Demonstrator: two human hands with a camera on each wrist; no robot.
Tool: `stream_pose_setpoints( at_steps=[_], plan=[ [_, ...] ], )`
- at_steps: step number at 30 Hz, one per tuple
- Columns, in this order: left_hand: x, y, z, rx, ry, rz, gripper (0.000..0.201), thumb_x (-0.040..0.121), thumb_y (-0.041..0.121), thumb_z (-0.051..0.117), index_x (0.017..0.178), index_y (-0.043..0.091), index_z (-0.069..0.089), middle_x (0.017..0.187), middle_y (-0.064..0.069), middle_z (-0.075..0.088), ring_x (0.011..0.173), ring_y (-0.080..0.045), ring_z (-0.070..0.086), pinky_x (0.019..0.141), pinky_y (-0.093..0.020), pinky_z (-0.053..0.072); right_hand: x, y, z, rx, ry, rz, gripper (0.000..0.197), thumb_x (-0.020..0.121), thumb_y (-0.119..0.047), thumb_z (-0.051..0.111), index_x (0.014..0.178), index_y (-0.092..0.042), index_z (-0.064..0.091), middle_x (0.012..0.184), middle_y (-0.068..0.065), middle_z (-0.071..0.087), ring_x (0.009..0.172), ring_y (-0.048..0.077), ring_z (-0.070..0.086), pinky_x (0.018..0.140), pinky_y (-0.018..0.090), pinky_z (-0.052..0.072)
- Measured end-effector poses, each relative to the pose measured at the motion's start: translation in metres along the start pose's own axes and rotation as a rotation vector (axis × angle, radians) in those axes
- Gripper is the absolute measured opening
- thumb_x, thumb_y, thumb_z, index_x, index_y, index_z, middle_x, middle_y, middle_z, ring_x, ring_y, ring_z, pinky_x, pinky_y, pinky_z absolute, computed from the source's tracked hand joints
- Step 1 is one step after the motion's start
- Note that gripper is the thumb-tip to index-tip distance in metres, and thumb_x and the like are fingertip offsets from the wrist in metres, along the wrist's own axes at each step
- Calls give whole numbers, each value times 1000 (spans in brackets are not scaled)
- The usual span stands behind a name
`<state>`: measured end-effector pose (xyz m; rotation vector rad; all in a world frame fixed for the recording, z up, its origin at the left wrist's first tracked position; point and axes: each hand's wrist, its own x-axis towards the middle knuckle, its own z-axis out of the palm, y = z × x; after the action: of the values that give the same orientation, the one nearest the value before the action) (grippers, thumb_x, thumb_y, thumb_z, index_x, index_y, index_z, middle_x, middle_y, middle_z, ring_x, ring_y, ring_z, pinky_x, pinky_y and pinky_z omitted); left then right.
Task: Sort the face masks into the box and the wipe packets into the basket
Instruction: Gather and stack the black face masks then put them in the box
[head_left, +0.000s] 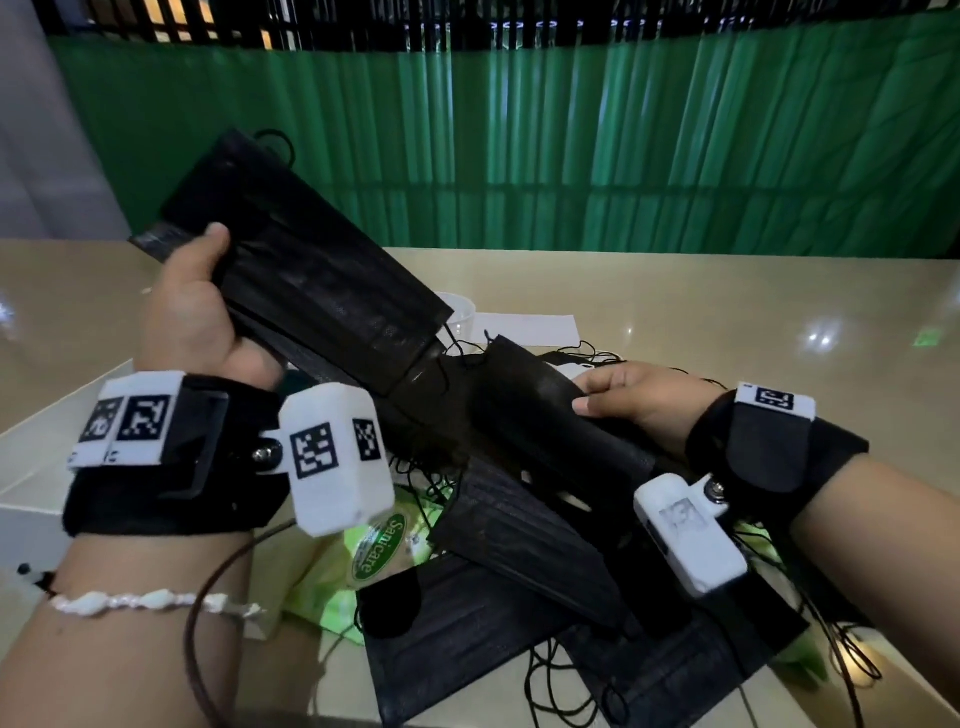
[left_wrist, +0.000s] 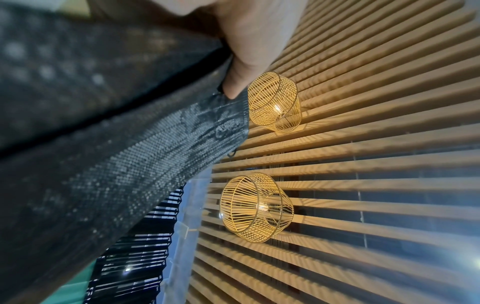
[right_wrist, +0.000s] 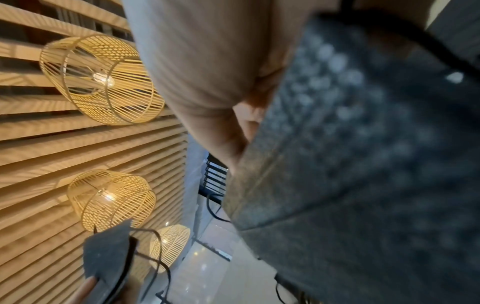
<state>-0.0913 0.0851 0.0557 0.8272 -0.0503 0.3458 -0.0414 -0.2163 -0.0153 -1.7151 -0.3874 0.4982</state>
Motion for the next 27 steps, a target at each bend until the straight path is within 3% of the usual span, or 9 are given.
stream_pose_setpoints(
  at_steps=[3,7,9,12,17,21,24,26,27],
  plan=[
    [-1,4,-1,-9,1,-10,50,95,33,39,138,9,45,127,-11,61,114,-27,61,94,-46,47,4,10,14,-48,18,74,22,88,-1,54,68,-10,57,53,-3,59,44,7,53,48,19,45],
    [-5,-2,-5,33,-9,-80,53,96,36,36,141,10,42,133,-12,56,120,-28,56,94,-47,46,11,38,28,-715,11,238,34,85,-22,64,56,-17,48,50,-10,45,47,4,40,55,22,33],
    [-7,-4,-5,62,-30,-116,54,96,39,33,142,10,40,134,-12,55,121,-27,55,84,-43,49,11,47,33,-838,-7,264,30,85,-26,63,60,-19,48,57,-8,46,54,5,42,59,21,34],
    [-7,-7,-3,39,-41,-122,54,96,38,33,143,10,39,135,-12,54,121,-27,55,78,-41,51,12,52,39,-863,0,239,29,84,-25,63,62,-21,45,62,-7,46,59,7,44,61,23,36],
    [-8,-15,1,9,-6,-127,52,96,34,39,141,8,41,133,-13,56,118,-28,57,80,-43,52,16,57,38,-837,-7,207,25,81,-21,69,66,-23,49,66,-9,51,61,5,47,62,21,39],
    [-15,-28,8,-15,23,-126,43,98,28,40,134,6,49,124,-14,62,111,-26,62,81,-42,52,17,55,32,-780,36,153,21,80,-20,71,91,-27,54,73,-12,51,64,3,48,63,16,38],
    [-20,-45,12,5,59,-212,33,97,29,43,115,5,59,103,-13,71,89,-24,70,71,-40,54,18,42,16,-628,144,84,29,82,-18,69,110,-22,61,83,-10,59,80,8,55,77,16,41],
    [-23,-58,14,15,74,-297,32,97,30,44,111,6,60,100,-13,70,84,-24,70,68,-41,52,17,29,-2,-499,296,10,22,80,-23,70,102,-26,67,96,-6,67,95,14,60,97,27,43],
    [-25,-64,15,13,72,-334,34,97,30,43,113,6,60,104,-14,69,89,-25,68,71,-42,51,13,20,-11,-440,380,-11,16,77,-29,70,93,-30,69,97,-6,69,96,16,62,100,34,43]
  ],
)
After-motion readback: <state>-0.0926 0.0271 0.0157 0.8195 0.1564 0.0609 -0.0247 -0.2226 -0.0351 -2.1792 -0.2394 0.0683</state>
